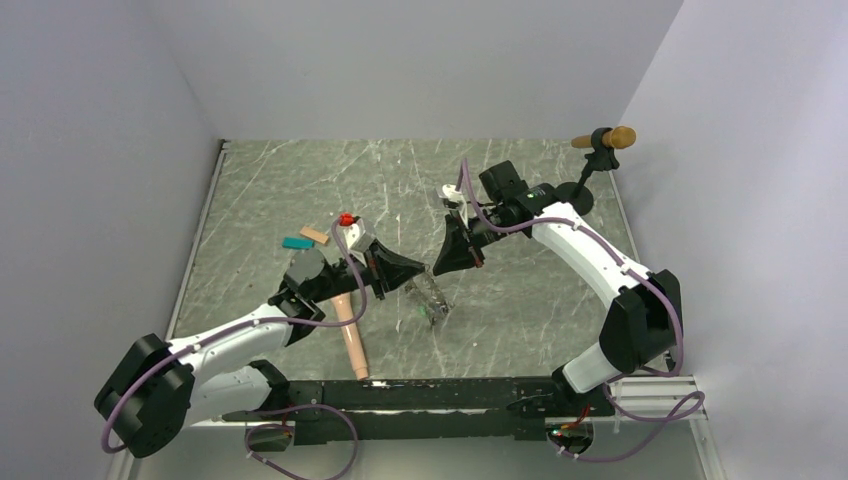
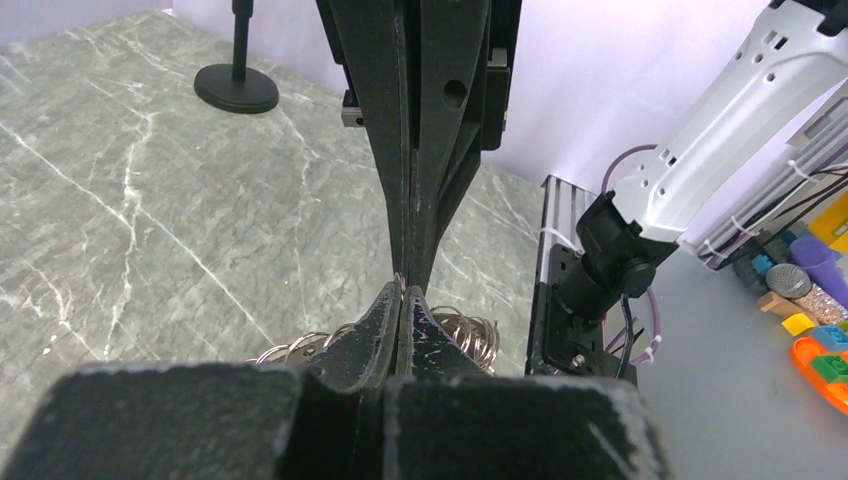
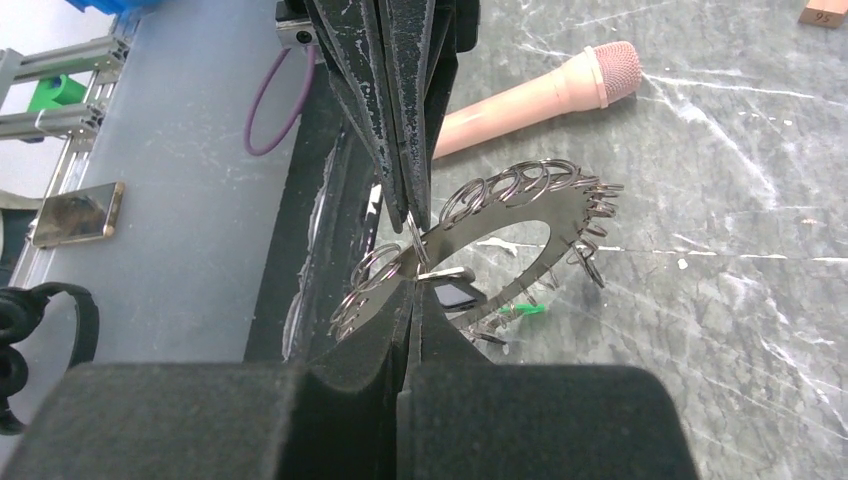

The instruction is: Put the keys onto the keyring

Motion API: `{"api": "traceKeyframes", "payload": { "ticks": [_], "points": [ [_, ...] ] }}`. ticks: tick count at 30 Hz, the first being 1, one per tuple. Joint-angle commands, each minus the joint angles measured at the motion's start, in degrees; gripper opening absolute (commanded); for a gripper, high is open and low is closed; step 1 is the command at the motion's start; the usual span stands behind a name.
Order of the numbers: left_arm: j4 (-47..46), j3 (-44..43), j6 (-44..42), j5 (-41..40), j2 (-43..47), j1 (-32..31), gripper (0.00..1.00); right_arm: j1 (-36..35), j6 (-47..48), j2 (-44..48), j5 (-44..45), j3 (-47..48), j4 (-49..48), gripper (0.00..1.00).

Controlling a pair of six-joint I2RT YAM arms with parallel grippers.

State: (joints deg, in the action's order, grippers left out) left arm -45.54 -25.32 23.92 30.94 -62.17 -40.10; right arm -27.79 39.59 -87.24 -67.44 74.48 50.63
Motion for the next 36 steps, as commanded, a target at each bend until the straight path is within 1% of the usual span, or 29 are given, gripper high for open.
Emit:
{"api": "traceKeyframes", "payload": {
  "ticks": [1,5,13,21,27,36],
  "points": [
    [-10.8,-0.6,3.4,0.3,-0.4,0.2,0.00,-0.4,-1.0,1.0,1.5,-0.5,-3.0,0.00],
    [-14.6,-0.4,5.4,3.2,-2.3,0.5,0.00,-0.4,-4.1,2.0,3.9,-1.5,-6.2,0.00],
    [-20.4,1.1,7.9,1.9,-3.6,0.8,0.00,-0.8,-3.7,2.2,2.2,-2.0,-6.3,0.00],
    [-29.0,1.5,12.1,2.4,-7.6,0.8,0.00,-1.0,-5.3,2.6,1.6,-2.9,-8.2,0.00],
    [-30.2,2.5,13.3,-0.6,-7.8,0.8,0.00,-1.0,-6.9,4.2,3.1,-4.1,-10.8,0.00],
    [-35.0,5.7,15.0,-8.4,-7.7,-0.8,0.00,-1.4,-12.3,6.9,3.9,-7.3,-18.2,0.00]
  ]
}}
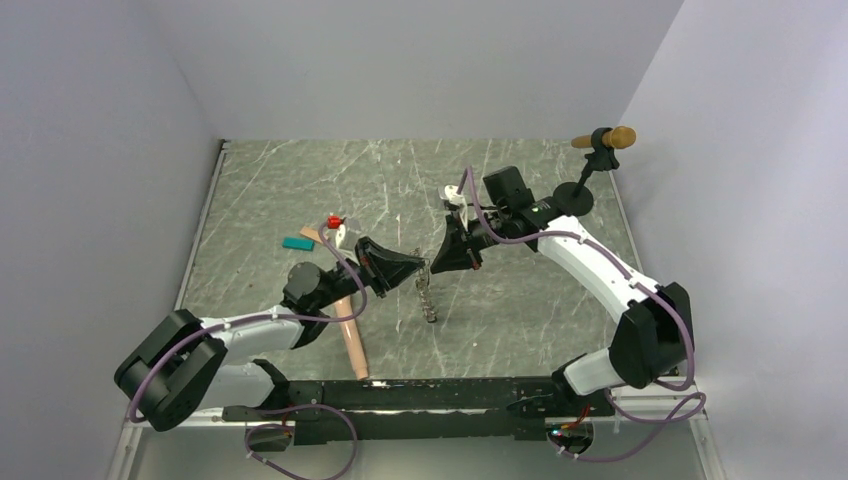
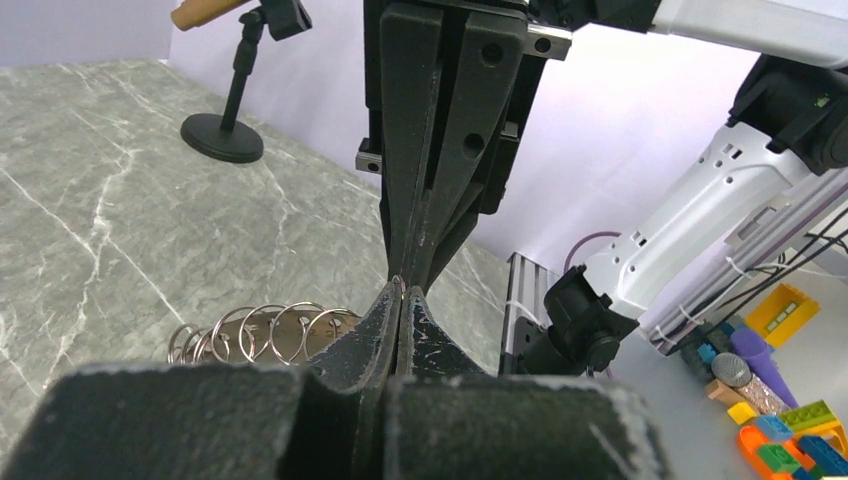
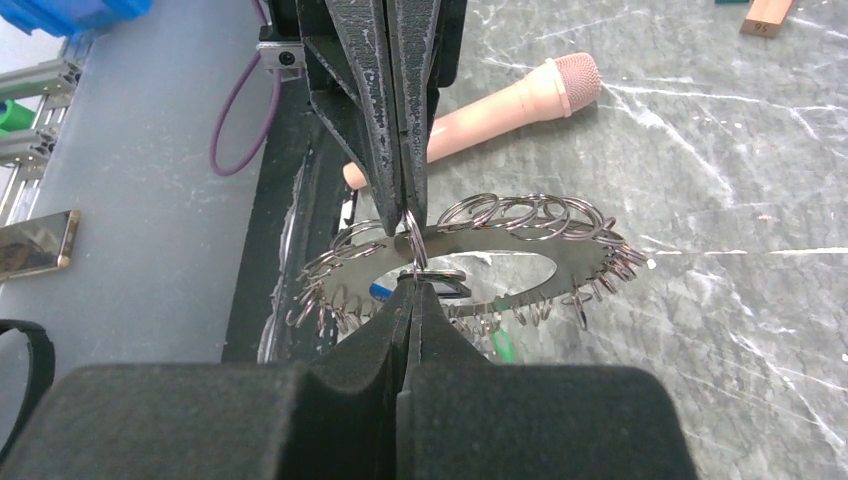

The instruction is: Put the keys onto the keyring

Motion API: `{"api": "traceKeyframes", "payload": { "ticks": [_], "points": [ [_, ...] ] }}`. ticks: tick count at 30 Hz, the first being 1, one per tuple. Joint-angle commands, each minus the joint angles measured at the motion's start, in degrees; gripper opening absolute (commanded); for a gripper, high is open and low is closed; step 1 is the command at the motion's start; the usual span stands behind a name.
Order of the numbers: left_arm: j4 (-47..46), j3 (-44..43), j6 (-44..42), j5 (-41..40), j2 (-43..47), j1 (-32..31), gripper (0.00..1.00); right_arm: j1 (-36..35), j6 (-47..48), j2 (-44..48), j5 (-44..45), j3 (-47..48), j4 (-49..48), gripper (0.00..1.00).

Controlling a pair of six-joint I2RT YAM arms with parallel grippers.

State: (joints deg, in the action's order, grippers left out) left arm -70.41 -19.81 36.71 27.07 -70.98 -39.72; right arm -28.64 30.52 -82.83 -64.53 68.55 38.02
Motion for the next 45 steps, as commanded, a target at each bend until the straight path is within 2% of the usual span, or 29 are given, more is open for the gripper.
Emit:
{"api": "traceKeyframes", "payload": {
  "ticks": [1,12,18,23,29,33,35,38,45],
  "points": [
    [-10.9,0.4,2.5,-5.7,0.8,-1.5,0.00,-0.6,-3.6,2.7,1.2,-1.7,-6.2,0.00],
    [-18.1,0.3,4.0,-16.8,-4.1,-6.6,0.00,-3.1,-6.1,4.2,5.7,-3.4,-10.8,0.00],
    [-17.6,0.4,2.0,-21.9,-4.8,-9.2,0.00,-3.2,-6.6,5.2,6.9,-3.3,-11.1,0.00],
    [-16.3,0.0,1.2,-22.6,-5.3,-9.9,0.00,-3.2,-7.3,5.5,6.7,-3.2,-11.4,0.00],
    [-19.0,1.6,1.8,-20.5,-7.0,-9.9,0.00,-2.2,-7.5,6.0,5.8,-3.0,-11.1,0.00],
    [-23.0,3.5,1.9,-17.5,-8.0,-8.9,0.00,-0.8,-3.2,5.8,0.7,-1.9,-6.5,0.00],
    [-24.7,4.4,2.6,-15.5,-8.1,-7.5,0.00,-0.3,1.1,5.8,-1.7,-1.2,-3.4,0.10],
    [-24.7,4.6,2.2,-11.1,-7.1,-5.8,0.00,1.0,5.7,6.0,-4.3,0.0,1.0,0.18],
    [-24.4,3.1,4.0,-0.1,-6.3,-1.4,0.00,3.0,7.7,6.1,-5.4,0.8,3.2,0.23]
  ]
}}
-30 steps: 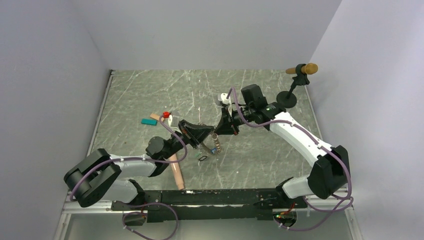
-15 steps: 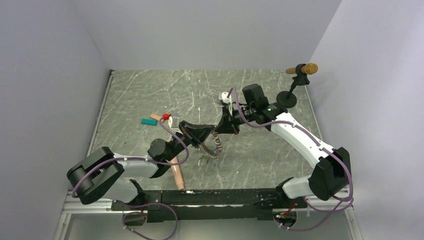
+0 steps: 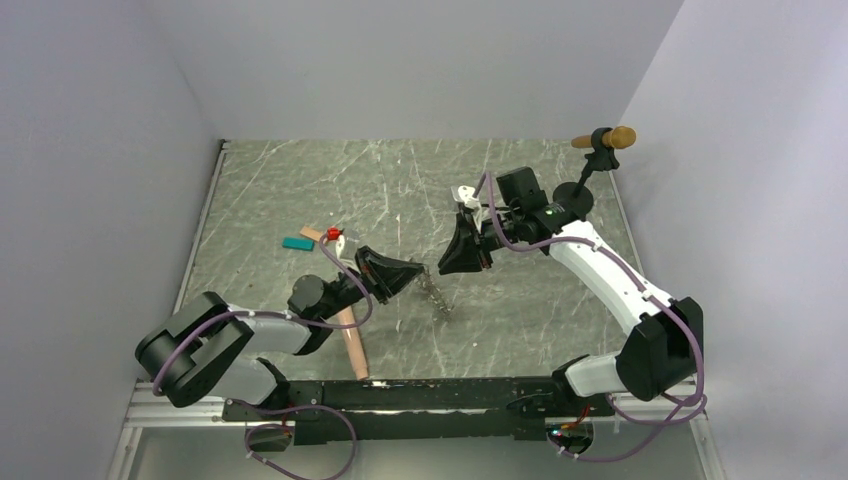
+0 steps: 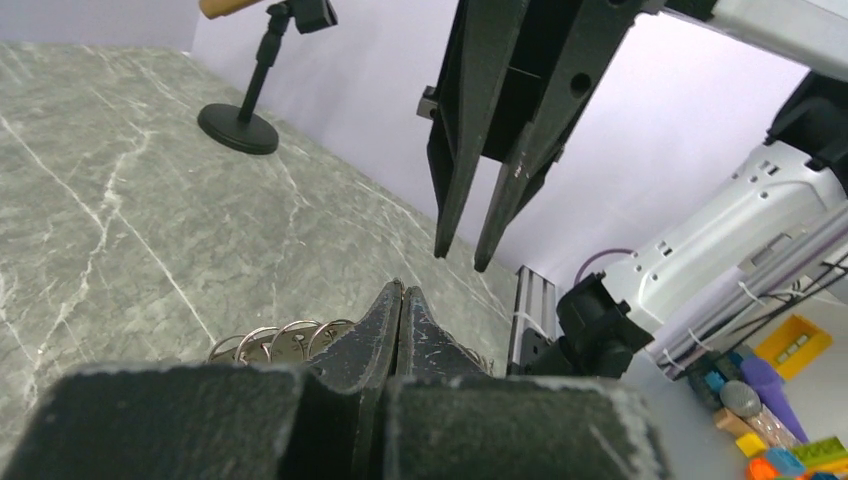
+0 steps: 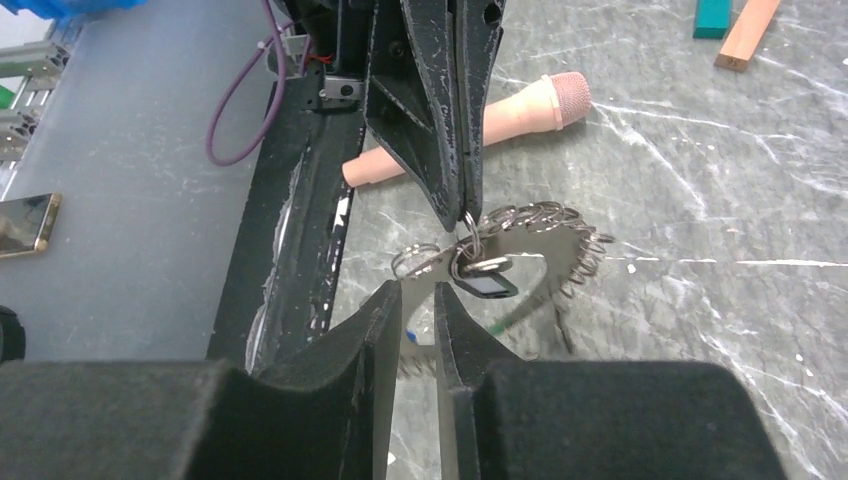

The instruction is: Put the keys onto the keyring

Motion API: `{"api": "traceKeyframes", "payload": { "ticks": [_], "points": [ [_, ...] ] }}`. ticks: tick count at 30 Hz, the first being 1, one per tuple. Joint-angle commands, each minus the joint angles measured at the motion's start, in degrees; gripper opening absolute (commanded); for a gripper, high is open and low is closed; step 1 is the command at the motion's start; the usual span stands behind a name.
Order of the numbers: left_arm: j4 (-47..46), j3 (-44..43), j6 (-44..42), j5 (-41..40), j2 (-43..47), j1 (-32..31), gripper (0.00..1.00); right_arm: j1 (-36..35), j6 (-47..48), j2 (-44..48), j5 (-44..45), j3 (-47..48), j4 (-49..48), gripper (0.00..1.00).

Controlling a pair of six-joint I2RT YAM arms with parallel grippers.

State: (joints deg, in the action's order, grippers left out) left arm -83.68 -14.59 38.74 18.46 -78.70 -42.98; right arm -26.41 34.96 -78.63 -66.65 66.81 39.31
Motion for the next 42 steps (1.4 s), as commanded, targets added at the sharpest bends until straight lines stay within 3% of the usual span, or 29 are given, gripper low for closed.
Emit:
{"api": "traceKeyframes", "payload": {
  "ticks": [1,7,14,25,30,32,34,36,39,42],
  "points": [
    [-10.8,-2.5,1.9,9.7,1.5,2.1,0.00,0.8,3.1,1.9,-3.1,2.4,1.6,0.25],
    [-11.3,-4.9,2.6,14.0,0.0,2.4,0.00,0.1,0.7,0.5,-2.9,0.8,-1.5,0.33],
    [-11.4,-7.5,3.5,15.2,-1.5,2.3,0.00,-2.0,-1.1,-0.8,-2.5,0.3,-3.1,0.34],
    [-11.4,-6.8,3.4,14.6,-1.4,2.4,0.00,-2.5,0.6,-1.3,-1.4,1.7,-0.9,0.00],
    [-8.7,-6.3,3.0,15.8,-0.7,2.8,0.00,-2.8,3.7,-1.6,0.2,3.3,2.4,0.00],
    [-3.8,-6.7,1.6,17.4,0.8,3.2,0.04,-3.3,6.2,-2.0,2.3,5.1,5.6,0.00],
    [4.9,-7.3,-1.9,18.6,3.9,3.3,0.27,-3.9,9.7,-2.8,5.6,7.6,10.3,0.00],
    [17.7,-8.7,-7.7,19.0,8.7,3.3,0.40,-4.4,13.3,-4.2,9.2,10.3,15.5,0.00],
    [40.3,-12.8,-18.8,17.7,16.6,3.1,0.50,-4.9,16.7,-5.5,13.7,13.3,21.0,0.00],
    [57.5,-17.9,-27.5,15.3,19.6,2.3,0.53,-5.9,16.2,-5.5,18.4,13.7,21.2,0.00]
  ]
}}
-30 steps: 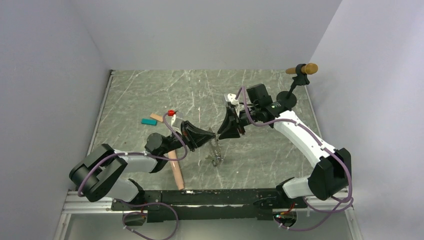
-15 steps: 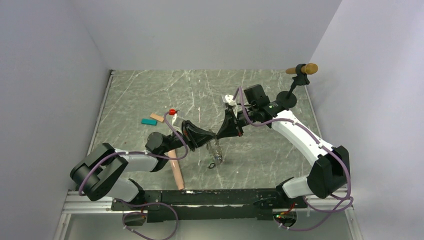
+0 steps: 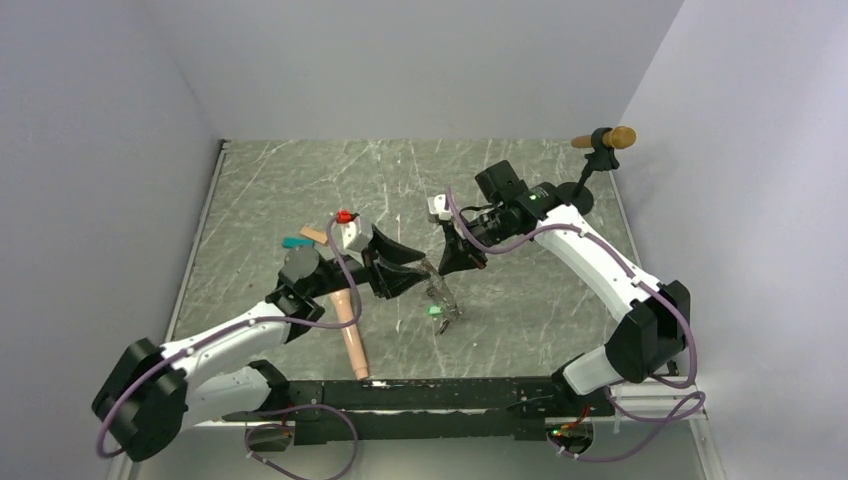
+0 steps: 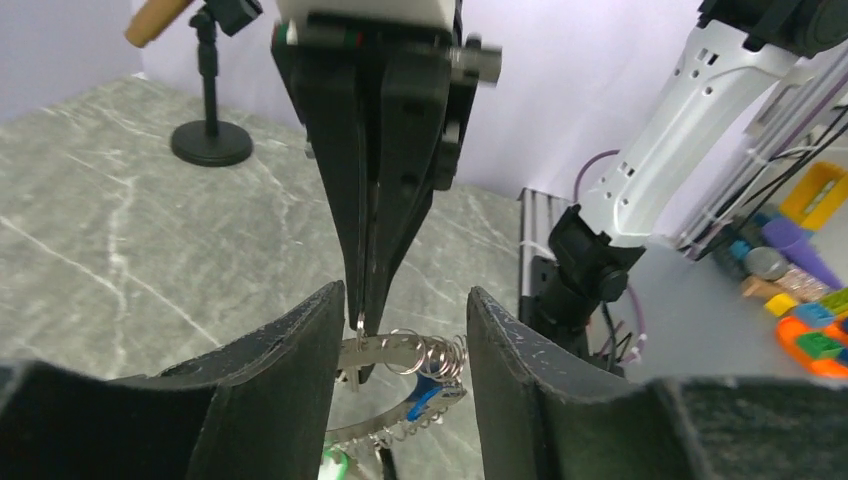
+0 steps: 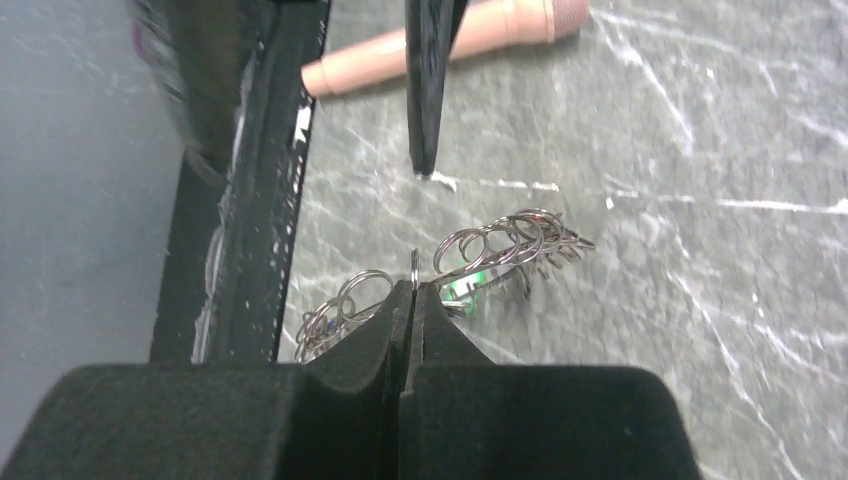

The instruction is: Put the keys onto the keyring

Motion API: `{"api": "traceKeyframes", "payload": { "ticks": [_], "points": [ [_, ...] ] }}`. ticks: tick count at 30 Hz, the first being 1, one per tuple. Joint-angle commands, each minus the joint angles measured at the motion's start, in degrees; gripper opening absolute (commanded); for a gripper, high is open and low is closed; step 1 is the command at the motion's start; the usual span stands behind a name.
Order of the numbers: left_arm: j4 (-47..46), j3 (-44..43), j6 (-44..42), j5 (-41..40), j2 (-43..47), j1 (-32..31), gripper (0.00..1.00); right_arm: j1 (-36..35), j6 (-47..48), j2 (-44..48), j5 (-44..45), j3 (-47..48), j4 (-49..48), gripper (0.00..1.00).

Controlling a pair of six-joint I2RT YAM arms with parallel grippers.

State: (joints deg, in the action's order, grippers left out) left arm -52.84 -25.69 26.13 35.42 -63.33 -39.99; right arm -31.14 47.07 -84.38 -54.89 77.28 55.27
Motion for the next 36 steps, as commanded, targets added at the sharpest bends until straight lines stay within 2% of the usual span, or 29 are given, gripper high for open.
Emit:
{"api": "traceKeyframes", "payload": {
  "ticks": [1,6,8,17,36],
  "points": [
    [30.5,-8.3,-16.9,-2.2,4.2,-1.1,0.53,-1.5,4.0,0.1,7.8,3.4,5.3,0.00],
    [43.0,-15.4,-24.2,-6.7,0.8,-5.7,0.53,-2.0,3.1,-0.9,10.2,4.4,5.9,0.00],
    [44.4,-17.2,-25.4,-9.0,-0.7,-7.2,0.53,-2.0,3.2,-1.1,10.3,4.6,6.2,0.00],
    [42.2,-19.0,-25.4,-12.2,-4.2,-9.3,0.52,-1.9,3.6,-1.3,8.7,4.6,6.7,0.00],
    [38.3,-20.1,-23.8,-10.8,-7.7,-9.6,0.32,-1.9,4.1,-1.7,7.0,4.7,7.3,0.00]
  ]
}}
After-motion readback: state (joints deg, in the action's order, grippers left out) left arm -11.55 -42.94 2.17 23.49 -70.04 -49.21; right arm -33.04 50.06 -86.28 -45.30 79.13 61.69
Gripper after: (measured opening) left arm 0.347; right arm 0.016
